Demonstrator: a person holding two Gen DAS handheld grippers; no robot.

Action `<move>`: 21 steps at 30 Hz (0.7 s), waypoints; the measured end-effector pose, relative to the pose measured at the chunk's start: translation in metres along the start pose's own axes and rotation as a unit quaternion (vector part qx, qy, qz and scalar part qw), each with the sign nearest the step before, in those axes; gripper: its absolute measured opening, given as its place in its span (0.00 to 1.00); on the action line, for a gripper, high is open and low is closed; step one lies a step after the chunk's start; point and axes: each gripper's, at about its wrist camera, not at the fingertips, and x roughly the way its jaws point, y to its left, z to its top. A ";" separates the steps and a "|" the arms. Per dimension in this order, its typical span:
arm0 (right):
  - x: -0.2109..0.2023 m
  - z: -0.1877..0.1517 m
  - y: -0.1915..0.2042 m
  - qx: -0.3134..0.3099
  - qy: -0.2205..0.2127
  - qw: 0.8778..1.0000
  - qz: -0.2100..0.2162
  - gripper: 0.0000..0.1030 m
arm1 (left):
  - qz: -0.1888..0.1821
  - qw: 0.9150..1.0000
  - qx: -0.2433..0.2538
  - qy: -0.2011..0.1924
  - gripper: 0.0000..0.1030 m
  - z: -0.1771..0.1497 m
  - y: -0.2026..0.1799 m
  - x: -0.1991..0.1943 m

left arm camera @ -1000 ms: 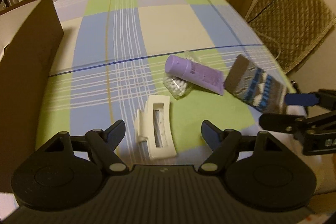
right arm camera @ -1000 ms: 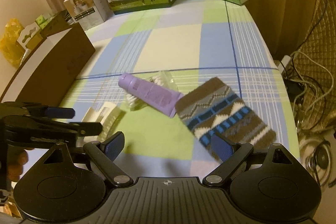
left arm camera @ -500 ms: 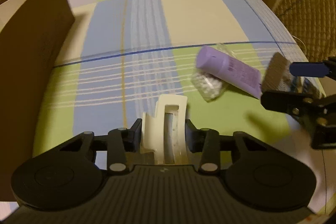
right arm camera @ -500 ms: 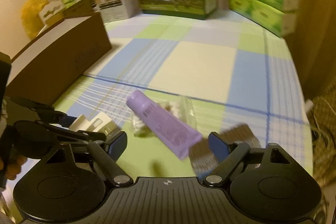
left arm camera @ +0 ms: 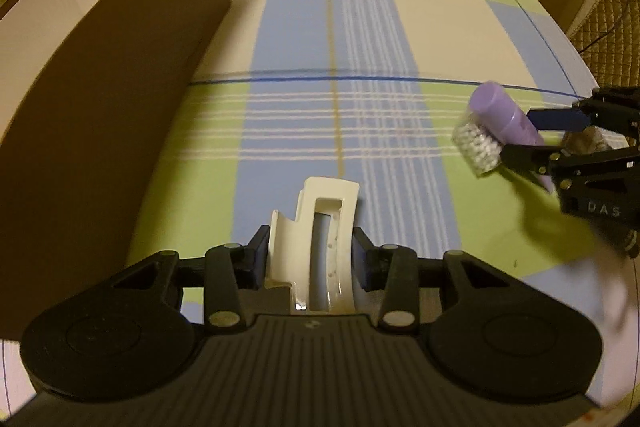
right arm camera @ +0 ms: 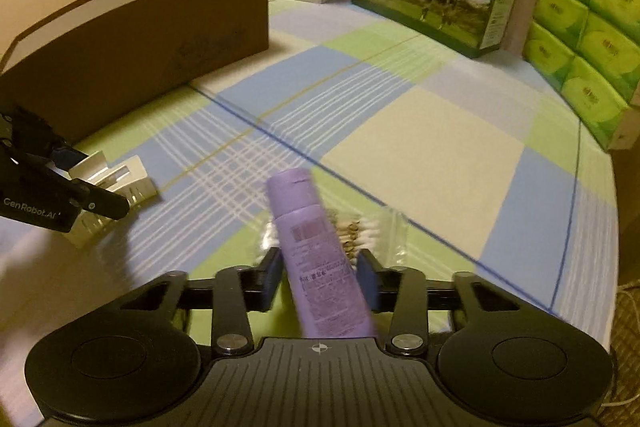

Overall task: Organize objects
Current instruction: 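Grasp the cream hair clip with left tool while right tool grasps the purple tube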

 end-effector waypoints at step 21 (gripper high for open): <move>-0.028 -0.037 0.077 0.042 0.061 0.991 0.112 0.30 | 0.014 0.999 -0.036 0.016 0.36 -0.064 0.027 -0.039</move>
